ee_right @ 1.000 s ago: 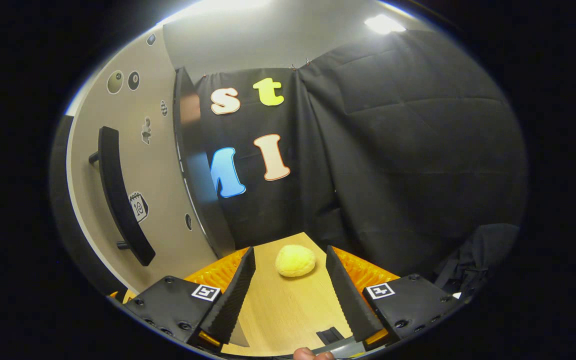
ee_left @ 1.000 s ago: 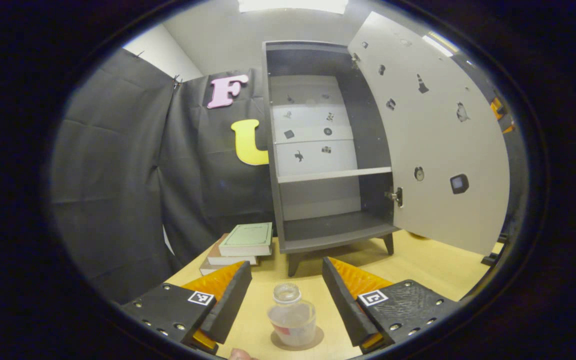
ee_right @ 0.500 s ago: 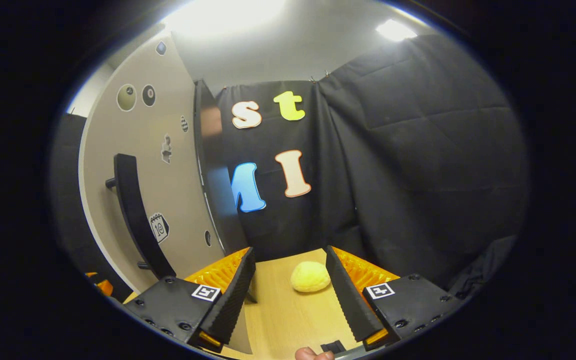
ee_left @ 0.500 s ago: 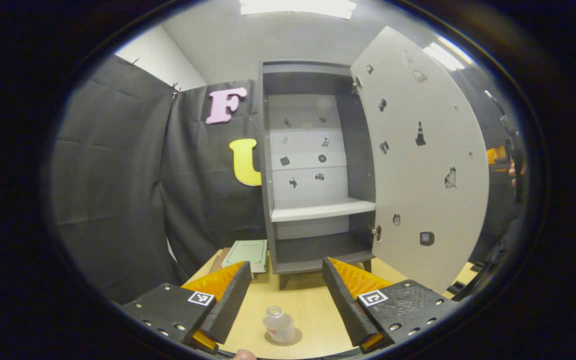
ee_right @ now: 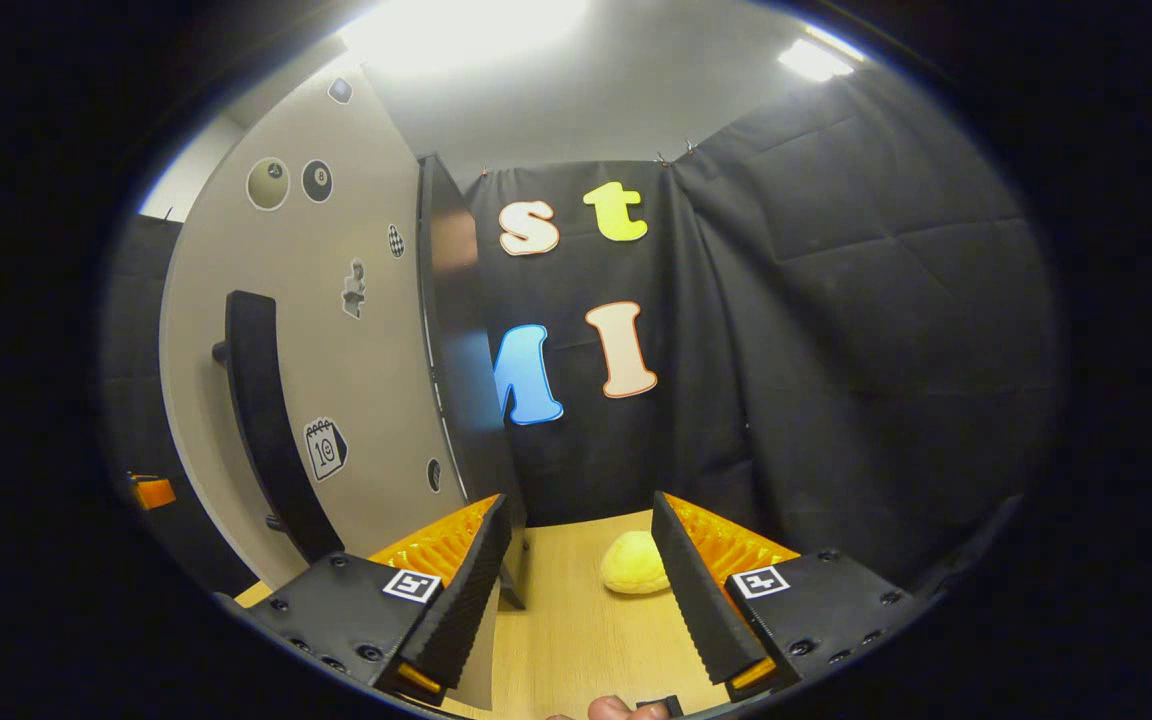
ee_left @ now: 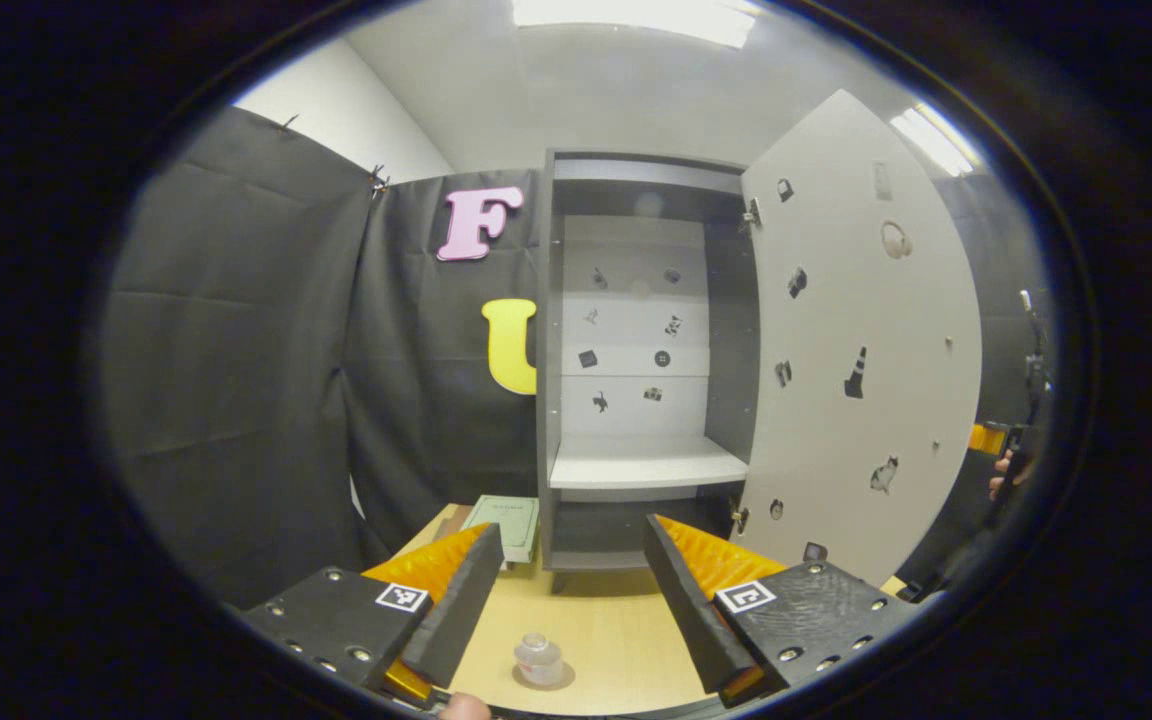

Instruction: Open the cabinet door with the right hand, grasp the bottle in the cabinet with the left hand and place it on the coaster, then close the cabinet door with the right hand.

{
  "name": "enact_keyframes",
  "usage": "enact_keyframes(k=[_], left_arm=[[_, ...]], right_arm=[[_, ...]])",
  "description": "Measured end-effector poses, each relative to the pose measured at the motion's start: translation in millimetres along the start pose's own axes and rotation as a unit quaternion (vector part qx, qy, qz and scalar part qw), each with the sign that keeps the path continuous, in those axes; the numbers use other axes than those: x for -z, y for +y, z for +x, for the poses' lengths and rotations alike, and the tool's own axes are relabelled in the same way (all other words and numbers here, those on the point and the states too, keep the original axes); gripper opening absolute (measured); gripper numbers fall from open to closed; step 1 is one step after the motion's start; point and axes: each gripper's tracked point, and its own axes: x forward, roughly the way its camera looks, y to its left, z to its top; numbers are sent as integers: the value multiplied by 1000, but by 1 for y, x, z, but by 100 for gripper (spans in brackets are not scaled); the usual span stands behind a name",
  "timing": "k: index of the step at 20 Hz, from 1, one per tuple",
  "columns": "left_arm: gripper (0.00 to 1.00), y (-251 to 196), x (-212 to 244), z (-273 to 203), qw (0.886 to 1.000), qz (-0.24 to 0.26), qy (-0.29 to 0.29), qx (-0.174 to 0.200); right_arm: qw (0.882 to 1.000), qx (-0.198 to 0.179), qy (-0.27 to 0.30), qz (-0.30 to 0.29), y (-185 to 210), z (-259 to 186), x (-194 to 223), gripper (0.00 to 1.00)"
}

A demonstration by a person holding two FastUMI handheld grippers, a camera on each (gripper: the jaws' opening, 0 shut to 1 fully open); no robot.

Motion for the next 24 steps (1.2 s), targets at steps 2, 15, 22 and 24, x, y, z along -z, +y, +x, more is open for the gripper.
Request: enact_keyframes(k=[2,15,22,24], left_arm=[[89,13,-5,8,1000,1,3,-11],[87,91,13,78,996,-67,25,51],[89,135,21,99,996,-64,24,53],[87,140,24,101,996,-65,22,62]], right_arm=[[1000,-3,6,1,2,-1,-1,90],[996,44,17,-79,3,-16,-18,87],[995,65,29,-67,24,-19,-10,87],[996,58,32,-59,35,-17,-7,87]])
